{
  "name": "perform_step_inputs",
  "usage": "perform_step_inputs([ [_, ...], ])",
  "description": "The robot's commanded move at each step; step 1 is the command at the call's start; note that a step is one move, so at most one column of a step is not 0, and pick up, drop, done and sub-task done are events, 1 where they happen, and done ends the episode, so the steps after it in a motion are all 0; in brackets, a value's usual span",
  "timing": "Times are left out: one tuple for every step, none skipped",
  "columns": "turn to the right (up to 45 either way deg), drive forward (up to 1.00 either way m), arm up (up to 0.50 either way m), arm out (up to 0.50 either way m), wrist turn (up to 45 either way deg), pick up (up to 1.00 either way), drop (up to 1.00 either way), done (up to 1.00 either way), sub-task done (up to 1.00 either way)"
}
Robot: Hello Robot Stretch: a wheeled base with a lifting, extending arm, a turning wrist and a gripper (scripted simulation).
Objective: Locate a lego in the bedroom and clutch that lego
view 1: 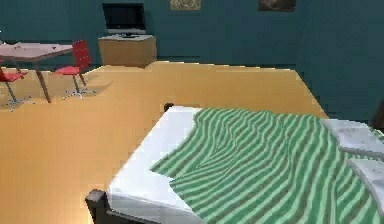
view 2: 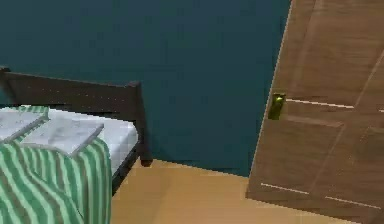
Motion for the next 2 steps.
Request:
perform_step_inputs([
  [-39.0, 0.0, 0.0, 0.0, 0.0, 0.0, 0.0, 0.0, 0.0],
  [0.0, 0.55, 0.0, 0.0, 0.0, 0.0, 0.0, 0.0, 0.0],
])
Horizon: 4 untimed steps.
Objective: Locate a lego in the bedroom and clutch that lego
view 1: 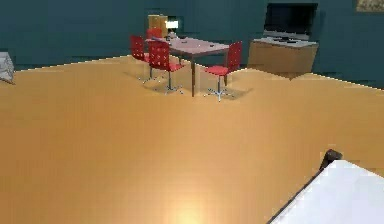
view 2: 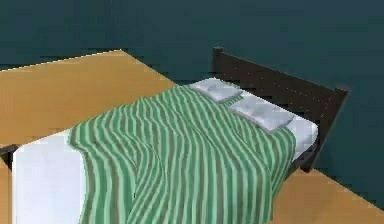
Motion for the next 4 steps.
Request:
perform_step_inputs([
  [-36.0, 0.0, 0.0, 0.0, 0.0, 0.0, 0.0, 0.0, 0.0],
  [0.0, 0.6, 0.0, 0.0, 0.0, 0.0, 0.0, 0.0, 0.0],
  [21.0, 0.0, 0.0, 0.0, 0.0, 0.0, 0.0, 0.0, 0.0],
  [0.0, 1.0, 0.0, 0.0, 0.0, 0.0, 0.0, 0.0, 0.0],
])
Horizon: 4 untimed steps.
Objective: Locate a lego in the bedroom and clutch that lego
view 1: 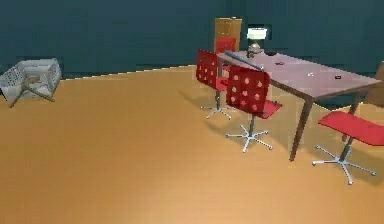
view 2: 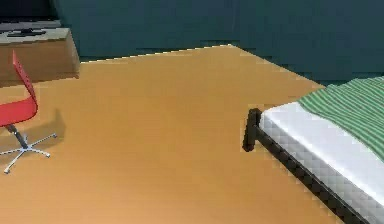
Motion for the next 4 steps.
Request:
perform_step_inputs([
  [0.0, 1.0, 0.0, 0.0, 0.0, 0.0, 0.0, 0.0, 0.0],
  [0.0, 0.85, 0.0, 0.0, 0.0, 0.0, 0.0, 0.0, 0.0],
  [-45.0, 0.0, 0.0, 0.0, 0.0, 0.0, 0.0, 0.0, 0.0],
  [-12.0, 0.0, 0.0, 0.0, 0.0, 0.0, 0.0, 0.0, 0.0],
])
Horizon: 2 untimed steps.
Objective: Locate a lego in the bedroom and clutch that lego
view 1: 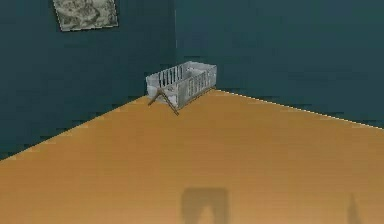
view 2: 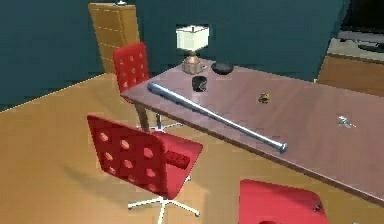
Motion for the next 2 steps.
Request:
perform_step_inputs([
  [45.0, 0.0, 0.0, 0.0, 0.0, 0.0, 0.0, 0.0, 0.0],
  [0.0, 0.9, 0.0, 0.0, 0.0, 0.0, 0.0, 0.0, 0.0],
])
